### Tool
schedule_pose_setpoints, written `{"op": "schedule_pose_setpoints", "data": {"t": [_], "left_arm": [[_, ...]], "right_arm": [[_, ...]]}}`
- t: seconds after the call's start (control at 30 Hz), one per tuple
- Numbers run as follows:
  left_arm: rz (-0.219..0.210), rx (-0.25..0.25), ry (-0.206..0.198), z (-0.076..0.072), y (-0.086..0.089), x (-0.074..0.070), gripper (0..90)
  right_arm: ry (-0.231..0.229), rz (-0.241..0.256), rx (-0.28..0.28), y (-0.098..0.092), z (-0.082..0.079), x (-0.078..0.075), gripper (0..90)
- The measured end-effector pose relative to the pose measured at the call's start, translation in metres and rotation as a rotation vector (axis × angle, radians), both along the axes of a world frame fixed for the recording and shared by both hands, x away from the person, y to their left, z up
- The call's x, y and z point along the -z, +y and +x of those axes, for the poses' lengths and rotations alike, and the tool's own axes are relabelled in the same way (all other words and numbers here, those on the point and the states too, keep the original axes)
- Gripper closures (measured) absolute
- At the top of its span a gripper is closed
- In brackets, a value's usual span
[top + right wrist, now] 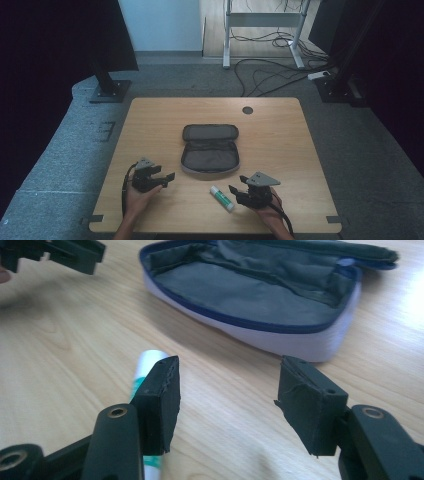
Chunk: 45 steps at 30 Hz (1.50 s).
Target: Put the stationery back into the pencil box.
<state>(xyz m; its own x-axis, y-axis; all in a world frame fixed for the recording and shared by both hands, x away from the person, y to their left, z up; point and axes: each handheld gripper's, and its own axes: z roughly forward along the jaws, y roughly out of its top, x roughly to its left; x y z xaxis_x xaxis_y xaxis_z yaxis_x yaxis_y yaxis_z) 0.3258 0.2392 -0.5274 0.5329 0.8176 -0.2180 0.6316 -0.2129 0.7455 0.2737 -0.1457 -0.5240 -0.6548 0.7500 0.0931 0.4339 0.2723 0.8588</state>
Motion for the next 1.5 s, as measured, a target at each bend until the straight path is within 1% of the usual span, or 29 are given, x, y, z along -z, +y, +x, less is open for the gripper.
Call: {"op": "schedule_pose_setpoints", "data": {"t": [0.23, 0.37, 0.53, 0.63, 1.0, 1.13, 1.2, 1.3, 1.4, 1.43, 1.5], "left_arm": [[0.006, 0.004, 0.007, 0.0, -0.001, 0.001, 27.3], [0.005, 0.005, 0.008, 0.0, -0.001, 0.001, 27.3], [-0.001, -0.003, 0.006, 0.0, 0.001, 0.0, 27.3], [-0.012, -0.003, 0.007, 0.0, 0.002, 0.0, 27.3], [-0.006, -0.002, 0.006, 0.0, 0.002, 0.0, 27.4], [-0.002, 0.001, 0.006, 0.0, 0.001, 0.001, 27.4], [0.0, 0.004, 0.006, 0.0, 0.001, 0.001, 27.4], [0.0, 0.004, 0.009, 0.001, 0.001, 0.002, 27.4], [-0.001, 0.003, 0.009, 0.0, 0.001, 0.001, 27.3], [-0.002, 0.003, 0.008, 0.0, 0.002, 0.001, 27.4], [-0.001, 0.002, 0.008, 0.0, 0.002, 0.001, 27.4]], "right_arm": [[0.019, -0.015, -0.041, 0.014, -0.004, 0.003, 41.7], [0.033, 0.001, -0.061, 0.018, -0.004, 0.004, 41.7], [0.04, -0.02, -0.076, 0.025, -0.005, 0.008, 41.7], [0.05, -0.029, -0.08, 0.029, -0.006, 0.01, 41.7], [0.068, -0.075, -0.104, 0.039, -0.008, 0.018, 45.0], [0.074, -0.098, -0.11, 0.042, -0.008, 0.022, 47.3], [0.086, -0.107, -0.115, 0.044, -0.009, 0.024, 49.1], [0.085, -0.125, -0.118, 0.046, -0.01, 0.026, 51.3], [0.083, -0.136, -0.113, 0.047, -0.01, 0.028, 56.3], [0.084, -0.137, -0.112, 0.047, -0.01, 0.028, 57.1], [0.089, -0.131, -0.117, 0.046, -0.009, 0.028, 61.5]]}}
